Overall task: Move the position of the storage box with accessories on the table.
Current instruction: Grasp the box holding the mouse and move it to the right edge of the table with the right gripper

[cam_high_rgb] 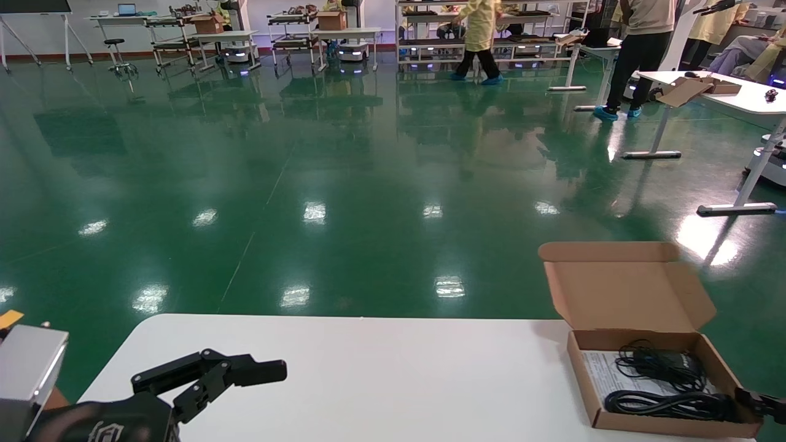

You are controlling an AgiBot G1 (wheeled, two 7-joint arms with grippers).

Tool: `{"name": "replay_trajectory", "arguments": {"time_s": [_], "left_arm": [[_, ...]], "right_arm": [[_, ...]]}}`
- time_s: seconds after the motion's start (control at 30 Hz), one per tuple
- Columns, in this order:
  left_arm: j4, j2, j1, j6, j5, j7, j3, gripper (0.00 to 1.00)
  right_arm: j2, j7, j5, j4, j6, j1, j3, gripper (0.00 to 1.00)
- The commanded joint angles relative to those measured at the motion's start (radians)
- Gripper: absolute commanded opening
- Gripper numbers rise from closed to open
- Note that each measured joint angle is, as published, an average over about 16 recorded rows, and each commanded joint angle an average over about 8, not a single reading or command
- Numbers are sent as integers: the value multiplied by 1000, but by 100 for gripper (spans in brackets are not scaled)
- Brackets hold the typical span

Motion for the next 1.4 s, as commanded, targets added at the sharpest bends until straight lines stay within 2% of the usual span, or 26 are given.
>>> {"name": "replay_trajectory", "arguments": {"time_s": [0.03, 0.87, 1.4], "left_arm": [[0, 0, 0, 0, 0, 0, 0, 100], [0, 0, 0, 0, 0, 0, 0, 100], [0, 0, 0, 0, 0, 0, 0, 100]], "right_arm": [[-6, -3, 3, 1, 3, -7, 2, 0], [-50, -83, 34, 12, 67, -42, 24, 0], [-47, -127, 40, 8, 96, -49, 29, 0]]}}
